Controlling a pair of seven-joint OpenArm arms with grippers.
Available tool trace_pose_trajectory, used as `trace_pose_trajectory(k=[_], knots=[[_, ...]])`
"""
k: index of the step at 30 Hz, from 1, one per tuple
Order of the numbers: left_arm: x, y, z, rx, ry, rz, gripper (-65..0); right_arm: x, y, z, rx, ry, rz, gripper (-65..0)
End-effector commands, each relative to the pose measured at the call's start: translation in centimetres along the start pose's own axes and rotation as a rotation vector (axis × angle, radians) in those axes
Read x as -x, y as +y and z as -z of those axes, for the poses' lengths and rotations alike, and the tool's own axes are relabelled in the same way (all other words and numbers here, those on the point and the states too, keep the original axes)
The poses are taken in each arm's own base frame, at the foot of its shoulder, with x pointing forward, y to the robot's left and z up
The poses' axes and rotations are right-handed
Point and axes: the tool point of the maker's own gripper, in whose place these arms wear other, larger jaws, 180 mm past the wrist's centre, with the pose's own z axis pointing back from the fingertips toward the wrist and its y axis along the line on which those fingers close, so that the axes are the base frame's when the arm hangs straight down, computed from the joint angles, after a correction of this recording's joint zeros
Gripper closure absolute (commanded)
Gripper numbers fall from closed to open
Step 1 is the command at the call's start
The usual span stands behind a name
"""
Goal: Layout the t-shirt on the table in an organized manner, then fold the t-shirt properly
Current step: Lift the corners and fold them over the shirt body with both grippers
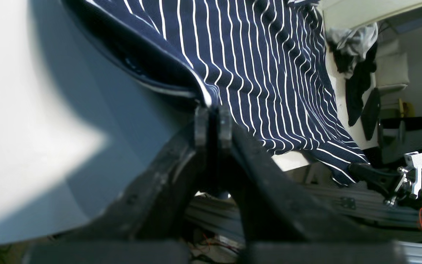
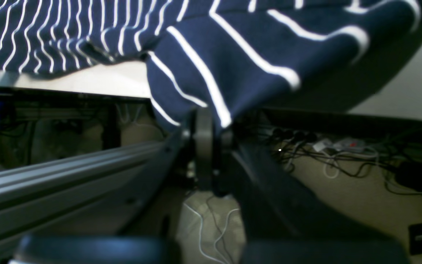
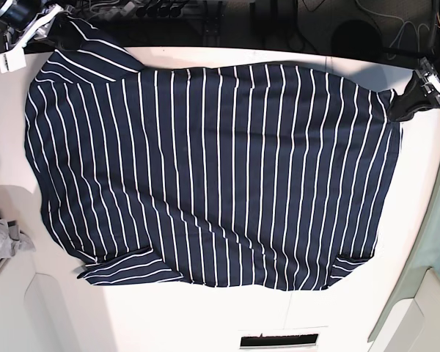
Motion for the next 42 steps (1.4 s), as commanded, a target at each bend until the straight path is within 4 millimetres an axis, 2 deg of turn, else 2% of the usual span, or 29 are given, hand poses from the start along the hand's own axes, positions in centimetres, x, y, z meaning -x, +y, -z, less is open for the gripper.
trace_pose_trajectory(k=[1, 23, 29, 33, 38, 42], knots=[[-1.2, -0.7, -0.5, 0.025, -0.032, 0.022, 0.0, -0.8, 0.0, -0.6, -0.002, -0.024, -0.022, 0.0], [-2.6, -0.1, -0.1, -0.011, -0.073, 0.061, 0.0, -1.6, -1.0, -1.3, 0.024, -0.025, -0.048, 0.0], [-2.4, -0.2, -0.1, -0.008, -0.058, 0.06, 0.0, -0.8, -1.0, -1.5, 0.027, -0.003, -0.041, 0.0], [-2.1, -1.0, -0.1, 0.039, -0.045, 0.038, 0.0, 0.2, -1.1, -1.8, 0.031, 0.017, -0.029, 0.0], [-2.4, -1.2, -0.1, 0.044, -0.054, 0.043, 0.0, -0.6, -1.0, -1.8, 0.024, -0.011, -0.029, 0.0], [-4.3, -1.0, 0.3, 0.025, -0.119, 0.076, 0.0, -3.0, -1.3, -1.6, 0.03, -0.073, -0.046, 0.0]])
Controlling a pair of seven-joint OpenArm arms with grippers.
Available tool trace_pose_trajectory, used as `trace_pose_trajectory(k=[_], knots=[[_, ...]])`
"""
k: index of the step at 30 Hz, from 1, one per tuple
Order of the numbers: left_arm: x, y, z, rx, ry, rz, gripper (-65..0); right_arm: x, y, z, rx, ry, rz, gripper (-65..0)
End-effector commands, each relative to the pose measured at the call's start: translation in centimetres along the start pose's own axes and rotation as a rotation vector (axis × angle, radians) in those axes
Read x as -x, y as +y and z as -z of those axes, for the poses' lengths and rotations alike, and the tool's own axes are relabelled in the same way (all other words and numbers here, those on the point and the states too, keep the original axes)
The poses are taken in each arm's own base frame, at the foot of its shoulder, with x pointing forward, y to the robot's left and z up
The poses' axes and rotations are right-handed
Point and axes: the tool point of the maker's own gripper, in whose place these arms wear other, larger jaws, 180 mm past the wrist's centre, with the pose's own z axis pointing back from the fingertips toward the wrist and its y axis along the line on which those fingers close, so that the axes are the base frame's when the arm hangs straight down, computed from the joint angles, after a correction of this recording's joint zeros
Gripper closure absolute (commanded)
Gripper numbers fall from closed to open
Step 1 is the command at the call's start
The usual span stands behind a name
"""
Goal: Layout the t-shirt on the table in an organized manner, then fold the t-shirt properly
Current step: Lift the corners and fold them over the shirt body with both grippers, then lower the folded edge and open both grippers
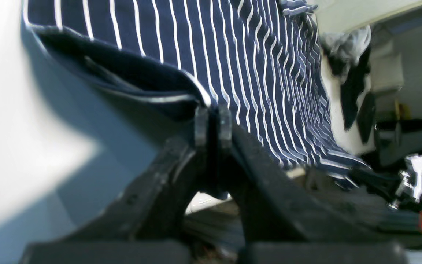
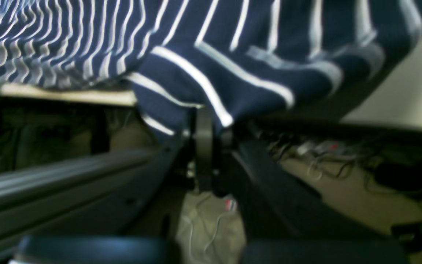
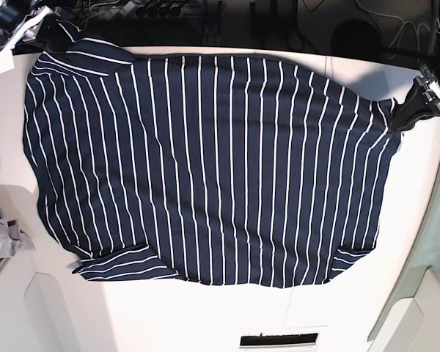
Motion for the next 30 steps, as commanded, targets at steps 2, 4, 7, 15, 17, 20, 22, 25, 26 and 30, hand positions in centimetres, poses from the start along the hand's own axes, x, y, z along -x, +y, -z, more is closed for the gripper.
trace_pose_trajectory(k=[2, 4, 7, 15, 17, 20, 22, 25, 26, 30], knots=[[-2.6, 0.3, 0.0, -0.036, -0.063, 0.08, 0.0, -2.6, 0.1, -0.1, -0.006, -0.067, -0.04, 0.0], [-3.3, 1.2, 0.3, -0.084, -0.08, 0.119, 0.0, -4.0, 0.0, 0.4, 0.002, -0.093, -0.066, 0.0], [-3.5, 1.6, 1.1, -0.103, -0.078, 0.139, 0.0, -6.4, -0.7, 1.1, 0.025, -0.141, -0.1, 0.0], [-3.0, 2.7, 5.0, -0.123, -0.035, 0.182, 0.0, -11.2, -3.0, 3.4, 0.037, -0.229, -0.072, 0.0], [-3.6, 3.2, 5.6, -0.139, -0.038, 0.194, 0.0, -12.3, -3.2, 3.8, 0.031, -0.252, -0.06, 0.0], [-4.0, 3.9, 6.3, -0.155, -0.035, 0.193, 0.0, -13.9, -3.3, 4.4, 0.019, -0.285, -0.053, 0.0], [-4.0, 4.4, 6.7, -0.162, -0.032, 0.181, 0.0, -15.0, -3.2, 4.9, 0.007, -0.305, -0.045, 0.0], [-3.4, 5.2, 7.3, -0.173, -0.012, 0.161, 0.0, -16.1, -3.0, 6.1, -0.018, -0.312, -0.034, 0.0], [-3.1, 5.5, 7.4, -0.179, -0.007, 0.157, 0.0, -16.3, -2.8, 6.7, -0.03, -0.307, -0.031, 0.0], [-2.5, 6.5, 7.7, -0.209, -0.008, 0.162, 0.0, -16.4, -2.0, 9.0, -0.061, -0.278, -0.036, 0.0]])
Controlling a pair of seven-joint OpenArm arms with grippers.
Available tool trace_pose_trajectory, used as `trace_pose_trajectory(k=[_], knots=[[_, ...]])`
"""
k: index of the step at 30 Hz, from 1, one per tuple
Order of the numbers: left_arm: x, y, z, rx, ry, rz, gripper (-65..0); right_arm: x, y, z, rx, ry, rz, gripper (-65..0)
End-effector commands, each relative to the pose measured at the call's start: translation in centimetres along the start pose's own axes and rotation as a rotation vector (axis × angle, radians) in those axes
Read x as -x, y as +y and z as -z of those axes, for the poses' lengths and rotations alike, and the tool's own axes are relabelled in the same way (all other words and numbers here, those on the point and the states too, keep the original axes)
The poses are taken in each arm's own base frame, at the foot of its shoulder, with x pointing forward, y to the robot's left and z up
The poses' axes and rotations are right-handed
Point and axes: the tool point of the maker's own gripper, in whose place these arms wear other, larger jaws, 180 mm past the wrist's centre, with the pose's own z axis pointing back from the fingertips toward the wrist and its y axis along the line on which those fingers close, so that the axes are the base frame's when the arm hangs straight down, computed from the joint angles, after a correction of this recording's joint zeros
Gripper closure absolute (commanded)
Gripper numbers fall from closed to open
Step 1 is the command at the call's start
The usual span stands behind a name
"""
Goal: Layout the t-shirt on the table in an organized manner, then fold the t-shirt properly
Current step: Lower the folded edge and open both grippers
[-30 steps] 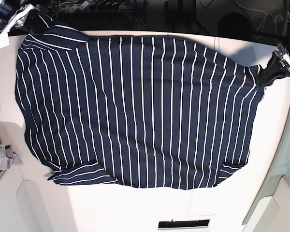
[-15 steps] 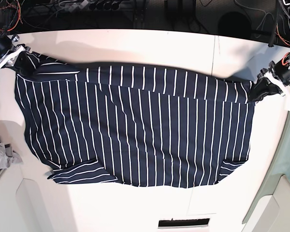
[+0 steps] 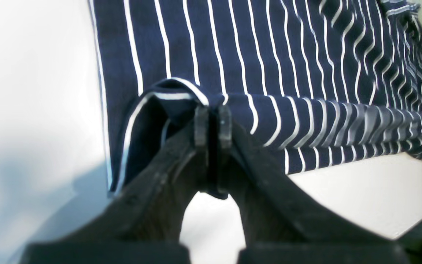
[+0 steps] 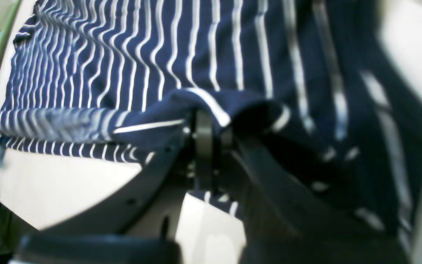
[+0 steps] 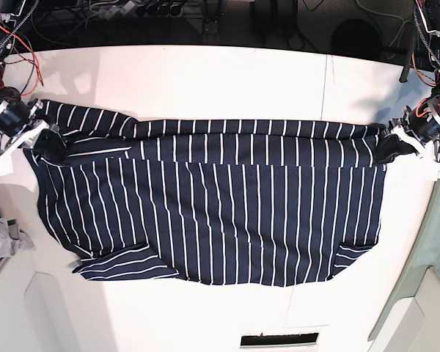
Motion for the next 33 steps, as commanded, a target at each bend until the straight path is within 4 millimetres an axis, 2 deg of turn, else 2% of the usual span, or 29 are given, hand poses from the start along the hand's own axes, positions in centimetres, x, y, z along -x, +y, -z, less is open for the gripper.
trace_pose_trajectory(k=[1, 2, 5, 7, 8, 10, 13, 17, 24, 29, 33], knots=[[-1.6, 0.1, -0.3, 0.005, -0.045, 0.018, 0.0, -1.7, 0.1, 0.1, -0.003, -0.04, -0.034, 0.0], [-1.4, 0.2, -0.3, 0.003, -0.042, 0.015, 0.0, -1.4, 0.0, 0.6, 0.003, -0.026, -0.045, -3.1], [-1.4, 0.2, -0.3, 0.004, -0.04, 0.013, 0.0, -1.2, 0.1, 1.1, 0.005, -0.007, -0.061, -22.5], [-1.5, 0.1, -0.3, 0.009, -0.044, 0.009, -11.0, -1.6, 0.1, 0.9, 0.008, -0.017, -0.064, -29.7], [-1.4, 0.0, -0.3, 0.016, -0.039, 0.001, -17.1, -1.9, 0.1, 0.8, 0.009, -0.029, -0.063, -31.0], [-1.0, -0.6, -0.3, 0.048, -0.014, -0.03, -25.5, -2.6, -0.1, 0.1, 0.012, -0.045, -0.057, -31.0], [-0.5, -1.6, -0.5, 0.096, 0.015, -0.065, -26.3, -4.3, -0.7, -1.4, 0.031, -0.089, -0.047, -31.0], [-1.3, -2.0, -1.2, 0.116, -0.026, -0.082, -26.3, -6.1, -2.6, -3.9, 0.092, -0.151, -0.036, -31.0], [-1.9, -1.9, -3.1, 0.103, -0.062, -0.064, -26.2, -5.0, -4.7, -5.8, 0.151, -0.129, -0.027, -31.0], [-0.6, -2.0, -3.5, 0.102, -0.042, -0.073, -26.3, -4.2, -4.5, -5.9, 0.139, -0.123, -0.007, -31.0], [-0.4, -2.1, -3.5, 0.104, -0.04, -0.079, -26.3, -4.1, -4.5, -5.8, 0.137, -0.121, -0.004, -31.0]])
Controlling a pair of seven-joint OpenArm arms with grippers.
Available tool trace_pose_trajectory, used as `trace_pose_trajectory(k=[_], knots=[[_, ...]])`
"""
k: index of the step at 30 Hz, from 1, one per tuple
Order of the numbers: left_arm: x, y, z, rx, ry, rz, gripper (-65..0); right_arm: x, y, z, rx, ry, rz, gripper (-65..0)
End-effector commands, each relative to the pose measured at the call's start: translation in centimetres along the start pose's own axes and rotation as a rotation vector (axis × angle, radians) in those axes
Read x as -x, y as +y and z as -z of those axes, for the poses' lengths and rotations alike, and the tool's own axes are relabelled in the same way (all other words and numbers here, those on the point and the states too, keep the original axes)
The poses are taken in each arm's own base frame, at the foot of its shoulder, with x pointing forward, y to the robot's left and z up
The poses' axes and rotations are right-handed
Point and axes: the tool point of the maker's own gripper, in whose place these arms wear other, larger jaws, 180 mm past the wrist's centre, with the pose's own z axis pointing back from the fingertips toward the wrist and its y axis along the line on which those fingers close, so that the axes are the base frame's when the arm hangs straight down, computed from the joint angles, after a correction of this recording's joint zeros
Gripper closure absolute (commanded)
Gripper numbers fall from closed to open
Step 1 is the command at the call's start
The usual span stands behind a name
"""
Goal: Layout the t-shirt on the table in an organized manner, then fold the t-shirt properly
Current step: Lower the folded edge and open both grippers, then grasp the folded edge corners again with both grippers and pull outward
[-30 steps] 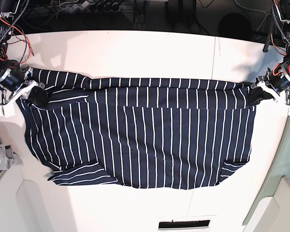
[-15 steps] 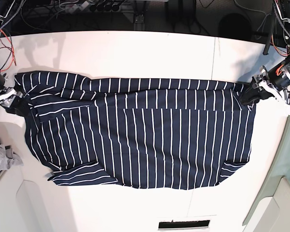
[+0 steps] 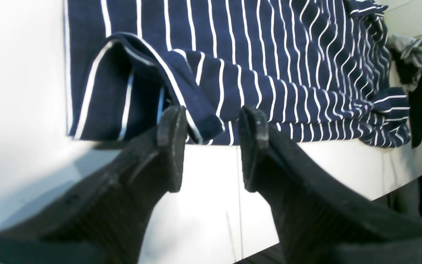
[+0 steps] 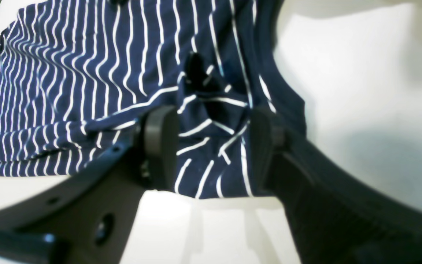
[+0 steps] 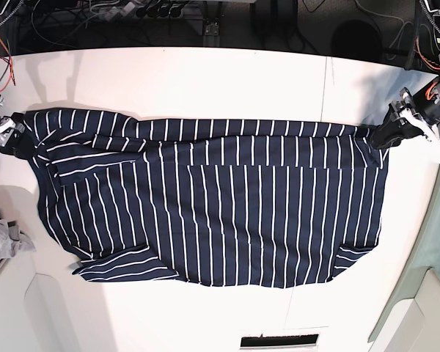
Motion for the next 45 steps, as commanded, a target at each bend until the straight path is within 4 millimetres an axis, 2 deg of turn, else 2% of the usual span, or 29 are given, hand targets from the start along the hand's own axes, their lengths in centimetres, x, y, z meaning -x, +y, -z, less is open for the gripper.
trace_pose_trajectory(k=[1, 8, 12, 13, 19, 23, 26, 28, 32, 36, 45], knots=[[-1.8, -0.3, -0.5, 0.014, -0.046, 0.028, -26.3, -1.8, 0.2, -0.4, -0.01, -0.046, -0.022, -31.0], [-1.9, -0.4, -0.5, 0.019, -0.051, 0.025, -27.9, -1.7, -0.2, -0.4, 0.012, -0.041, -0.028, -31.1], [-1.9, -0.4, -0.5, 0.019, -0.05, 0.025, -30.4, -1.8, -1.0, -0.5, 0.054, -0.044, -0.048, -44.1], [-1.9, -0.4, -0.5, 0.019, -0.05, 0.025, -30.4, -1.7, -1.2, -0.5, 0.066, -0.039, -0.048, -45.1], [-1.7, -0.4, -0.5, 0.019, -0.043, 0.025, -30.5, -1.2, -1.8, -0.4, 0.089, -0.019, -0.047, -44.9], [-1.7, -0.4, -0.5, 0.019, -0.043, 0.025, -30.8, 0.3, -2.7, 0.0, 0.095, 0.005, 0.001, -44.9], [-1.7, -0.4, -0.5, 0.018, -0.042, 0.025, -36.0, 1.4, -3.3, 0.2, 0.102, 0.028, 0.033, -44.9], [-1.7, -0.4, -0.5, 0.018, -0.041, 0.025, -37.2, 1.7, -3.8, 0.2, 0.121, 0.033, 0.028, -44.9], [-1.1, -0.2, -0.7, 0.013, -0.028, 0.02, -37.2, 1.8, -5.0, -0.2, 0.18, 0.046, 0.032, -44.9], [-0.9, -0.1, -0.7, 0.009, -0.023, 0.02, -37.2, 2.0, -5.2, -0.2, 0.19, 0.054, 0.033, -44.9], [-1.1, 0.5, -0.7, -0.026, -0.027, 0.051, -37.2, 4.9, -6.4, 0.5, 0.182, 0.075, 0.126, -44.9]])
